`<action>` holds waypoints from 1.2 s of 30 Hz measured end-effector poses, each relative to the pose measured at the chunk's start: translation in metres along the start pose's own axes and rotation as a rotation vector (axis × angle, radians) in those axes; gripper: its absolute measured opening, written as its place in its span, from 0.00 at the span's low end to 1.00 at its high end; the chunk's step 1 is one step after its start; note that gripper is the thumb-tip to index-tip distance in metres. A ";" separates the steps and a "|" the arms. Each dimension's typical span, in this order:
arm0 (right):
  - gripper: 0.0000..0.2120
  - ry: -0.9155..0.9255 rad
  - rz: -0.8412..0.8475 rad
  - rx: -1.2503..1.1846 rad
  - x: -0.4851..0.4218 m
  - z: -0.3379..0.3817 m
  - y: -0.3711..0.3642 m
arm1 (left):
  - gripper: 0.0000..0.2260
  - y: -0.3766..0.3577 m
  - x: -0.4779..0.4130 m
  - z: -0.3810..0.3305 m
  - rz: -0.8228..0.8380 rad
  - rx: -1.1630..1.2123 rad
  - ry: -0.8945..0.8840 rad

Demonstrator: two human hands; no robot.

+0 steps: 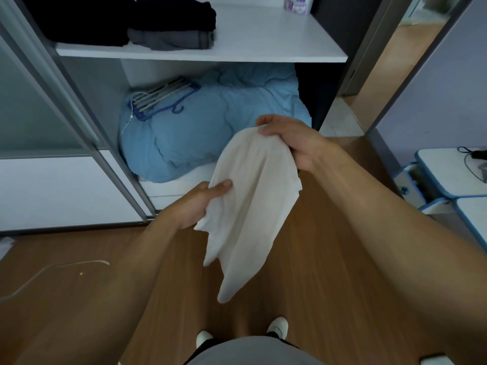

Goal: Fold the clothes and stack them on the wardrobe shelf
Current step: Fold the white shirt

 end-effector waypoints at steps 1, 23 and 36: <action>0.11 0.020 -0.004 -0.092 -0.004 0.002 0.008 | 0.26 -0.004 0.000 0.001 0.031 0.070 0.015; 0.14 -0.108 -0.225 0.187 0.000 -0.100 0.061 | 0.17 0.022 -0.011 -0.025 -0.352 0.242 0.021; 0.24 -0.055 -0.043 -0.147 0.014 -0.122 0.025 | 0.19 0.016 -0.014 -0.045 -0.316 0.370 0.179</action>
Point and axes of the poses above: each hand's wrist, its own x-axis away from the middle knuckle, its own y-axis out of the back of the hand, z = x × y, the point moved 7 cm from there along -x, towards the middle knuckle, and after that the axes turned 2 degrees about -x, right-handed, at the moved point
